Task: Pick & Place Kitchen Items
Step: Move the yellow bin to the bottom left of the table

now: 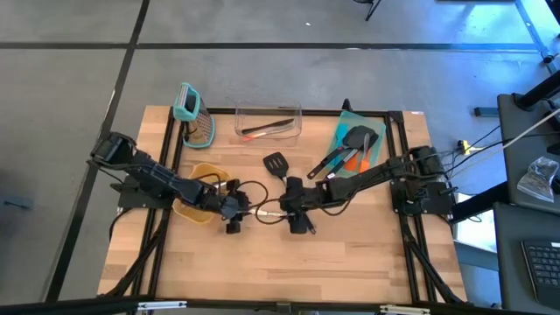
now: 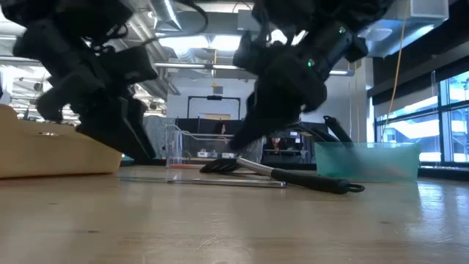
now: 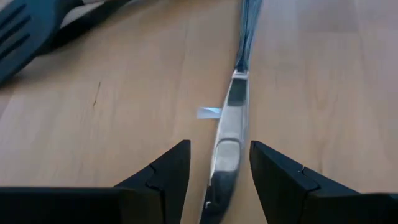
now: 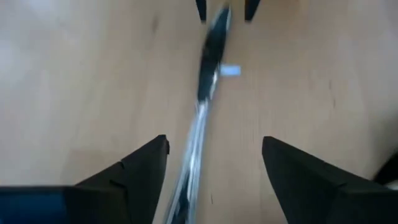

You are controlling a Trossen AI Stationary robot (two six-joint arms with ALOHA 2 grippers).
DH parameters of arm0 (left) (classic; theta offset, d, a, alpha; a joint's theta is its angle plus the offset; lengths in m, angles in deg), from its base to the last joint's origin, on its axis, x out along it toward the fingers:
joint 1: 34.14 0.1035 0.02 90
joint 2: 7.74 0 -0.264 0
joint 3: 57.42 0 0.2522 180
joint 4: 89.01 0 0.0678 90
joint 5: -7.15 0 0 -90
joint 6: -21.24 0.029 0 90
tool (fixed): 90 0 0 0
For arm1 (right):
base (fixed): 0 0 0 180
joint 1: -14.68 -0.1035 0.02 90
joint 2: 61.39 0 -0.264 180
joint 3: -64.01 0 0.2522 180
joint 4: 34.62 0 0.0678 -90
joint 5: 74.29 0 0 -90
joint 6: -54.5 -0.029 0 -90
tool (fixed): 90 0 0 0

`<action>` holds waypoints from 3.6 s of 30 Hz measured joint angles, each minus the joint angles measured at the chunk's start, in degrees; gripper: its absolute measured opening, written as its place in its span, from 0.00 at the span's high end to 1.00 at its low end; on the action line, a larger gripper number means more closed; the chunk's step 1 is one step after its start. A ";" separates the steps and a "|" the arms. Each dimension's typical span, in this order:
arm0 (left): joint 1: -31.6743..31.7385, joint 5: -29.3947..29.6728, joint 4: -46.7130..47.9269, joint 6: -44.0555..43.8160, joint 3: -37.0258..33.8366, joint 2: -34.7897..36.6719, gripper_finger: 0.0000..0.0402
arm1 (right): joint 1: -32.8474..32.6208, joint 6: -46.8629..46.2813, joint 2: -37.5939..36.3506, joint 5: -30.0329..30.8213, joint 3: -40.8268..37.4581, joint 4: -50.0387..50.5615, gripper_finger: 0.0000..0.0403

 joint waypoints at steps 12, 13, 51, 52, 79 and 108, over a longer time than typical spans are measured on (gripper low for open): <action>3.75 -4.83 -3.68 6.70 1.66 -1.05 0.60 | -2.35 -1.31 0.54 3.27 0.46 5.56 0.34; 3.66 -4.81 -2.61 7.71 2.53 -1.05 0.60 | -2.53 -1.31 0.54 3.95 0.45 5.64 0.35; 30.06 6.61 46.94 12.09 18.78 4.35 0.98 | -3.15 0.11 5.02 5.63 0.97 0.76 0.37; 31.05 3.09 47.74 12.09 18.78 4.33 0.99 | -3.25 0.11 5.02 5.62 0.97 0.77 0.37; 16.91 -5.83 68.01 -17.33 16.39 4.26 0.99 | -3.29 -1.36 4.96 5.45 0.97 3.76 0.37; -12.35 -20.04 76.10 -59.96 16.39 4.26 0.99 | -3.29 -1.36 4.93 5.50 0.97 3.74 0.37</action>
